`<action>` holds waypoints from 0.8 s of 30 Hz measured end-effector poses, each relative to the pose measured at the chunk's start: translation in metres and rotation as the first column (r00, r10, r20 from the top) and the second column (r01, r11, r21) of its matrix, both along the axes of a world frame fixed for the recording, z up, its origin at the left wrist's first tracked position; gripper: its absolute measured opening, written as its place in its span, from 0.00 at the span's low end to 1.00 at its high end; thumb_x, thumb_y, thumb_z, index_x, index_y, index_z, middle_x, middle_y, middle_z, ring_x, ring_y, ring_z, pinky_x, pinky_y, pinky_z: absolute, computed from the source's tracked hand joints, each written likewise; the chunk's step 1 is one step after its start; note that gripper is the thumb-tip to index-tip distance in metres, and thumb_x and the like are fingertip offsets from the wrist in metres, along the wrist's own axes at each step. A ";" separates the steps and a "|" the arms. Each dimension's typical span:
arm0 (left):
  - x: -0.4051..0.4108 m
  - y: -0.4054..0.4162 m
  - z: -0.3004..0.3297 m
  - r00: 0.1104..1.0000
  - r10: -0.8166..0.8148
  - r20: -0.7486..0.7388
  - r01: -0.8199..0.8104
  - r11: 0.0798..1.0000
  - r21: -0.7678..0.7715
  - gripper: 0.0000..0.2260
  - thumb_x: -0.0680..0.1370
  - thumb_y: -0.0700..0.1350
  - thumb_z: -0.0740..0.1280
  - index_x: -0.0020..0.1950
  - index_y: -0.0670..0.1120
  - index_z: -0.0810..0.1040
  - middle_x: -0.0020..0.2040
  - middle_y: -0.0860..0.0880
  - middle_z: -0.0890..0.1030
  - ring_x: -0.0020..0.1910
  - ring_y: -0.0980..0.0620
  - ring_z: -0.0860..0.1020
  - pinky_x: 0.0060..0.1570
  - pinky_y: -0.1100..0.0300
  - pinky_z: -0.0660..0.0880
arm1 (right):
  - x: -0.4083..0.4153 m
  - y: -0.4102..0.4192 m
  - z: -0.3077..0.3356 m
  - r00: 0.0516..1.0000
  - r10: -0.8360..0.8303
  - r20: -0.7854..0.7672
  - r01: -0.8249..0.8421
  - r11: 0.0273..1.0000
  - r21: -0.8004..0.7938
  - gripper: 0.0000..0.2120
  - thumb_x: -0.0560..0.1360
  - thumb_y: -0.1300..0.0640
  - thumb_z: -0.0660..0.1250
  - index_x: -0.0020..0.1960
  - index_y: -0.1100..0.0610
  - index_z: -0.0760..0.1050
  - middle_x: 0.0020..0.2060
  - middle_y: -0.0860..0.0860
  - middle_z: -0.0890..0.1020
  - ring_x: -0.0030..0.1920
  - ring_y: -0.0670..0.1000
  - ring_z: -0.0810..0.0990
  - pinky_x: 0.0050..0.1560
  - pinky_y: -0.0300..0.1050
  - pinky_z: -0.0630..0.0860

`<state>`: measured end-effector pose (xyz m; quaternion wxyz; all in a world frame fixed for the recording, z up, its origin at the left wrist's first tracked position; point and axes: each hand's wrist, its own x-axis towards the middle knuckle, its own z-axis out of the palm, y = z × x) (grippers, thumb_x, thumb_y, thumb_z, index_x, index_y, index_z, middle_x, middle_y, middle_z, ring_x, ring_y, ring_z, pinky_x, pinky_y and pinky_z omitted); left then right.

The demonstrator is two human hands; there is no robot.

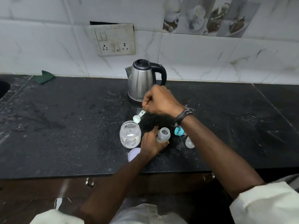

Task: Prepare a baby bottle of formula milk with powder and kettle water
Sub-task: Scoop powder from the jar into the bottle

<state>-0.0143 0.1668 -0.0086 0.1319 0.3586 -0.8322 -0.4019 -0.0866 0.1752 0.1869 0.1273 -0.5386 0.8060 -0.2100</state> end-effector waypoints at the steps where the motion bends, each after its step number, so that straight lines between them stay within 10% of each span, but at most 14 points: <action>1: 0.000 0.001 -0.001 1.000 -0.001 0.001 0.001 1.000 0.006 0.41 0.66 0.63 0.74 0.73 0.46 0.70 0.59 0.43 0.82 0.59 0.41 0.79 0.56 0.49 0.74 | 0.007 -0.004 -0.007 0.999 0.033 -0.013 -0.033 0.999 0.005 0.04 0.70 0.63 0.76 0.40 0.56 0.84 0.37 0.44 0.84 0.38 0.41 0.83 0.47 0.41 0.82; 8: 0.000 0.001 -0.005 0.999 0.024 0.031 -0.026 0.998 0.054 0.21 0.75 0.49 0.73 0.63 0.40 0.78 0.61 0.39 0.80 0.62 0.41 0.76 0.60 0.53 0.70 | 0.036 -0.040 -0.053 0.935 0.260 -0.241 -0.206 0.952 0.227 0.11 0.67 0.67 0.67 0.30 0.53 0.73 0.38 0.52 0.82 0.43 0.58 0.83 0.36 0.46 0.73; 14: 0.007 0.007 -0.002 0.999 0.034 -0.017 -0.033 0.997 0.065 0.20 0.76 0.41 0.71 0.66 0.35 0.76 0.67 0.36 0.77 0.68 0.41 0.74 0.68 0.54 0.67 | 0.037 -0.046 -0.071 0.854 0.406 -0.325 -0.294 0.892 0.344 0.10 0.69 0.63 0.69 0.49 0.54 0.80 0.52 0.57 0.82 0.50 0.61 0.82 0.45 0.50 0.77; 18: 0.006 0.008 0.004 0.999 0.008 -0.048 -0.005 0.998 0.066 0.35 0.66 0.63 0.60 0.60 0.38 0.81 0.55 0.41 0.82 0.59 0.42 0.78 0.59 0.53 0.73 | 0.028 -0.052 -0.072 0.909 0.328 -0.258 -0.287 0.940 0.184 0.10 0.70 0.62 0.69 0.48 0.50 0.81 0.49 0.53 0.83 0.48 0.58 0.82 0.44 0.48 0.76; 24: 0.001 -0.002 -0.003 0.999 -0.014 -0.038 0.014 1.000 0.003 0.38 0.65 0.64 0.71 0.69 0.47 0.72 0.55 0.47 0.85 0.54 0.44 0.82 0.52 0.48 0.77 | -0.012 -0.065 -0.057 0.989 0.127 -0.071 -0.134 0.987 -0.094 0.09 0.78 0.52 0.68 0.41 0.54 0.82 0.32 0.45 0.80 0.34 0.47 0.78 0.39 0.46 0.79</action>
